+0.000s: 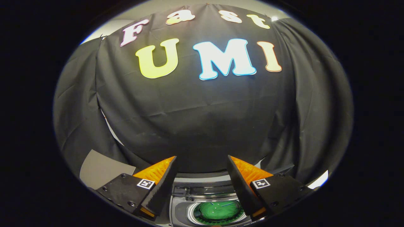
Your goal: Put the clothes into the washing machine and then close the washing machine lid.
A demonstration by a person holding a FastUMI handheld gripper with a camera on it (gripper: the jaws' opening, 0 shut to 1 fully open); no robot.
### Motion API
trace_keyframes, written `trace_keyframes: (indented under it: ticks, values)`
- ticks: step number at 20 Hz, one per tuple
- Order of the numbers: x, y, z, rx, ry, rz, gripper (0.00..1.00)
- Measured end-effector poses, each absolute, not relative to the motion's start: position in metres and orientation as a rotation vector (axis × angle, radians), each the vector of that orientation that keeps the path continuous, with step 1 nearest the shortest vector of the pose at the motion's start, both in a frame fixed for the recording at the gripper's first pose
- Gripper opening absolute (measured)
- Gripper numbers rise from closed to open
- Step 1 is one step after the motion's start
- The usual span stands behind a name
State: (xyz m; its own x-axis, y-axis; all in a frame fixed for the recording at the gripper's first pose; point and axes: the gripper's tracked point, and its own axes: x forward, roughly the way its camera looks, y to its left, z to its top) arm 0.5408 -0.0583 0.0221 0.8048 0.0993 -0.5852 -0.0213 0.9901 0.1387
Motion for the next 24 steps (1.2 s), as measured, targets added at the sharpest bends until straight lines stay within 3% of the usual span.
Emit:
trace_keyframes:
  ticks: [8,24]
  values:
    - [0.574,-0.061,-0.03,0.073,0.738,0.061,0.96]
    - [0.551,-0.04,-0.065,0.025,0.815,0.114,0.98]
